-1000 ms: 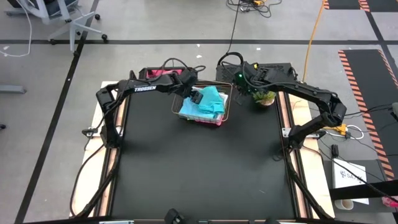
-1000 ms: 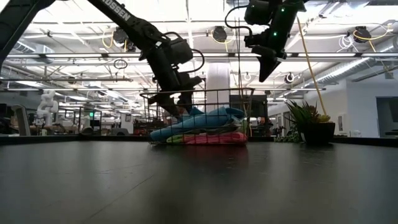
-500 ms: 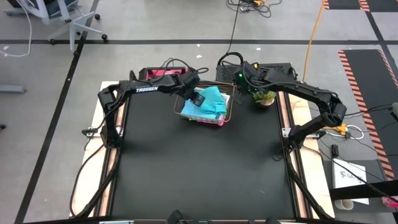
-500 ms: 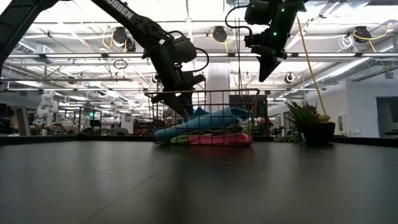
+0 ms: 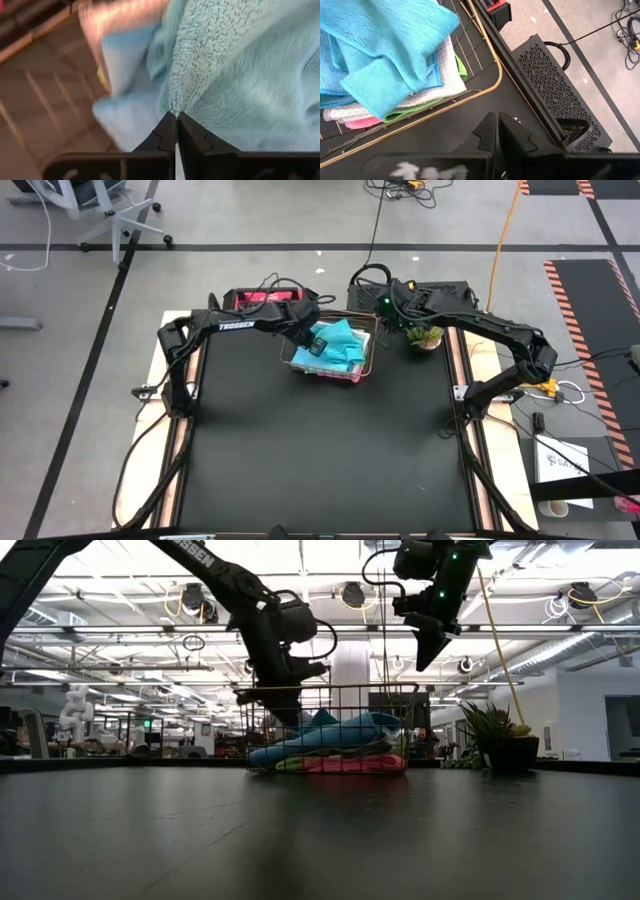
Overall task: Fold microfiber towels
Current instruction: Stack the folded light blue microfiber cloth on top of the folded light blue microfiber cloth in the wire basket
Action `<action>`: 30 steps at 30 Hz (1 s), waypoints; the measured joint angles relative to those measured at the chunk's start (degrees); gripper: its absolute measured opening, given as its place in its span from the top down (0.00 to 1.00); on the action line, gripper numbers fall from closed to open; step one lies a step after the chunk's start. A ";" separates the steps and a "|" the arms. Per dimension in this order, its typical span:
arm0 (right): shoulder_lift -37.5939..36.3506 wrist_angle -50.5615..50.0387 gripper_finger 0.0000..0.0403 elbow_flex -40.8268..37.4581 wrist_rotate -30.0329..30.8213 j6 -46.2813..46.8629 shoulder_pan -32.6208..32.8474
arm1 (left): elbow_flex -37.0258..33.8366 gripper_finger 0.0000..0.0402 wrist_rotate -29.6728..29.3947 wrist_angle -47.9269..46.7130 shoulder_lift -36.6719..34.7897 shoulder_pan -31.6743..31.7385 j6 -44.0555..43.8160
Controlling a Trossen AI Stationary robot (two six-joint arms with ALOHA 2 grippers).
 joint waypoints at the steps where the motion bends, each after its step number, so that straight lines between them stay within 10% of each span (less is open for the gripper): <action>1: 0.00 -0.01 0.97 0.00 -0.01 -0.30 0.00 | 0.00 0.98 0.02 -1.65 -0.36 -0.03 -0.07; 13: -0.02 0.57 0.97 0.02 -0.01 -1.91 -0.02 | 0.24 0.97 -5.45 0.11 -7.97 -0.41 0.29; 20: -0.02 1.88 0.97 0.02 -0.01 -2.55 -0.02 | 0.10 0.97 0.77 4.04 -2.67 0.79 -1.54; 30: -0.06 1.75 0.97 0.02 -1.07 -3.41 -0.02 | 0.15 0.72 6.70 5.75 0.99 0.45 -1.24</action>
